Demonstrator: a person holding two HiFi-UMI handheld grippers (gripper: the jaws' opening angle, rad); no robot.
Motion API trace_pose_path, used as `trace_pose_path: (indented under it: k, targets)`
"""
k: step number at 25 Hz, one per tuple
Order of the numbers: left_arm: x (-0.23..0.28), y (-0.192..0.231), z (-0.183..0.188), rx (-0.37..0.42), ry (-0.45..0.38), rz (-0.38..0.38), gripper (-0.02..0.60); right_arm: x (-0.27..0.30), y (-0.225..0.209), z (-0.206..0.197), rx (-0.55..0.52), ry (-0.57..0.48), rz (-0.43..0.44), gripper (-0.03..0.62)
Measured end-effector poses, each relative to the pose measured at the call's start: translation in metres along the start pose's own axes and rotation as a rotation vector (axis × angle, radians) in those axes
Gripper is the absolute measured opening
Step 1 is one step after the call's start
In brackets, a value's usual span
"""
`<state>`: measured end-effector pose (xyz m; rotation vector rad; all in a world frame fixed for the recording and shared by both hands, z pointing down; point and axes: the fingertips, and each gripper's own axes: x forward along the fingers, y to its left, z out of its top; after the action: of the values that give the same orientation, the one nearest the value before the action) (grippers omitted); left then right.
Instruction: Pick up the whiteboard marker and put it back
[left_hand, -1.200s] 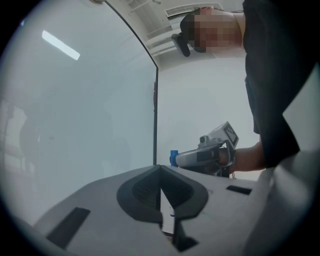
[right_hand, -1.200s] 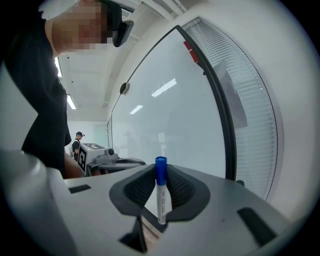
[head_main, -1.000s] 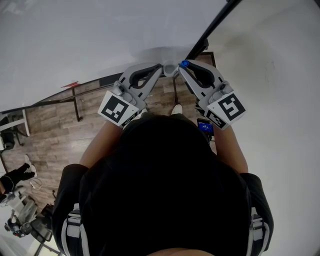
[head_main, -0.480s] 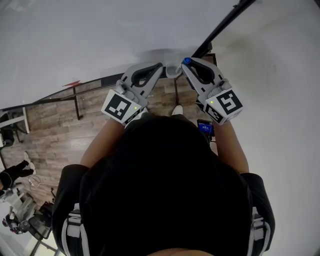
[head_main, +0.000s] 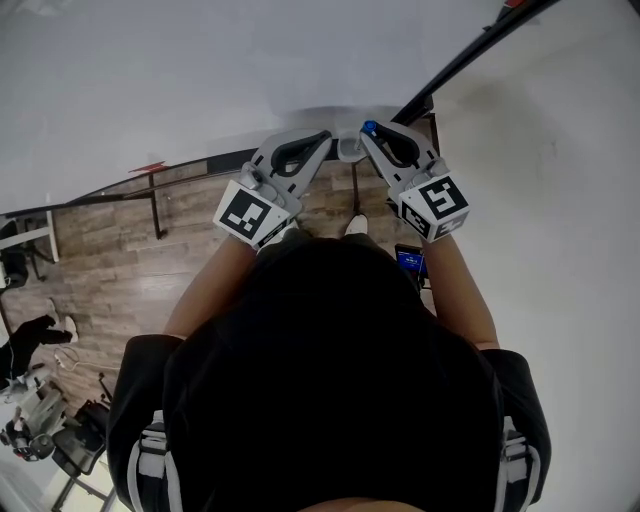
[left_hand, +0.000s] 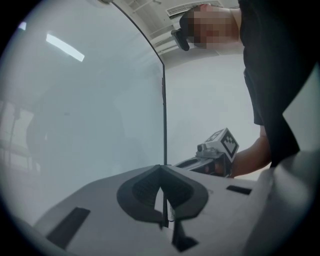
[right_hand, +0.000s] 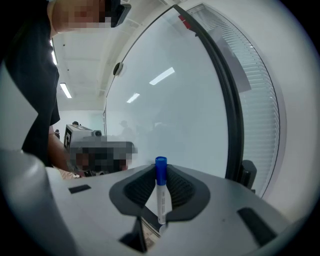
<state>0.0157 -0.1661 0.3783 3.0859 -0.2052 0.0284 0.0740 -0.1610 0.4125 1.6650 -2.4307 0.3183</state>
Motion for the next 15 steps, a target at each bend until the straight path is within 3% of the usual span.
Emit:
trace_pose_path:
  k: [15]
  targets:
    - [0.001,0.007,-0.011,0.004,-0.017,0.005,0.003,0.037,-0.020,-0.065,-0.022,0.135,-0.050,0.063]
